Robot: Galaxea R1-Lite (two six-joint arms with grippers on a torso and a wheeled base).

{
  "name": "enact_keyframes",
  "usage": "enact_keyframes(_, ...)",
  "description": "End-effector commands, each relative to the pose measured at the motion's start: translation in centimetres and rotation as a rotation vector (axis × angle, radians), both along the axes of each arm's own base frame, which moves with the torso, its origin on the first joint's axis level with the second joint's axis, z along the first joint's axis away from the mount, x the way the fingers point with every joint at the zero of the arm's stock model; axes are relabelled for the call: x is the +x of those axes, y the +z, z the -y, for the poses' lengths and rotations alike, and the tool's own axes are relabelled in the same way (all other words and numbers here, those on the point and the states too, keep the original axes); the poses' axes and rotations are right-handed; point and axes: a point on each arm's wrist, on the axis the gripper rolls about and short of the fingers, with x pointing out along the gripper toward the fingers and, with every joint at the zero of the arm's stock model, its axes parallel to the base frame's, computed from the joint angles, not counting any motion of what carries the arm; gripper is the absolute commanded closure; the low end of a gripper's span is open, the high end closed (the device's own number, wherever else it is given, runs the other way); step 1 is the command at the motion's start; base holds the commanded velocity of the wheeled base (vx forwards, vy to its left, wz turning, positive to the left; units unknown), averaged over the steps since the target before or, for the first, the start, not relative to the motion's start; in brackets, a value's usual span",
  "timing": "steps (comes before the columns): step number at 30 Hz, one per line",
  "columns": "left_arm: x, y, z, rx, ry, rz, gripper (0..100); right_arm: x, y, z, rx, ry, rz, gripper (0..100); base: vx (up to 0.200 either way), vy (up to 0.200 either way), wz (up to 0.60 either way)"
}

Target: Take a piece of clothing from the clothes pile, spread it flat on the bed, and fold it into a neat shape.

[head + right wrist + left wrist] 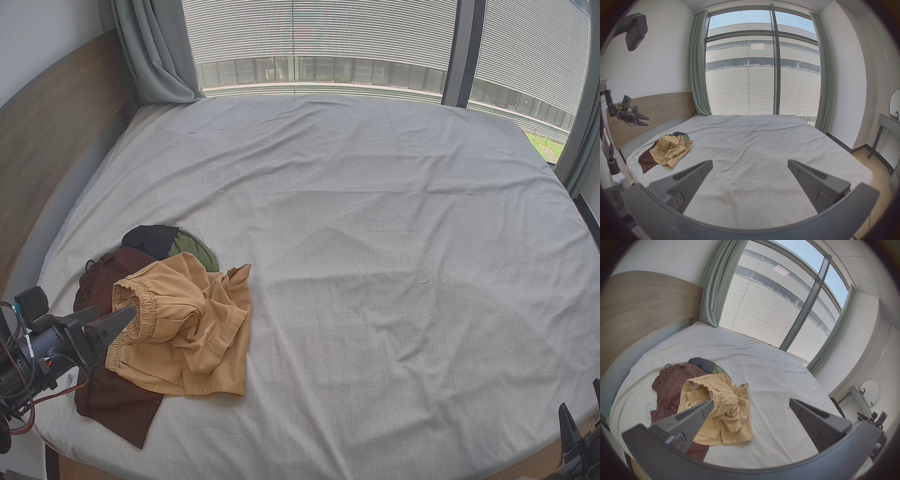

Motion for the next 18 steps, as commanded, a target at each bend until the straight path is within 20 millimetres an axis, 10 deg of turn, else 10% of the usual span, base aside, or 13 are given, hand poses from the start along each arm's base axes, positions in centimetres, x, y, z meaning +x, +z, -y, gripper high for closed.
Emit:
enact_keyframes(1,2.2,-1.5,0.3,-0.001,-0.032,-0.086,0,0.1,-0.5,0.0,0.000,0.001,-0.007,0,0.000,0.000,0.00)
enact_keyframes(18,5.5,-3.0,-2.5,-0.058,-0.057,-0.142,0,0.1,-0.5,0.0,0.000,0.001,-0.009,0,0.000,0.000,0.00)
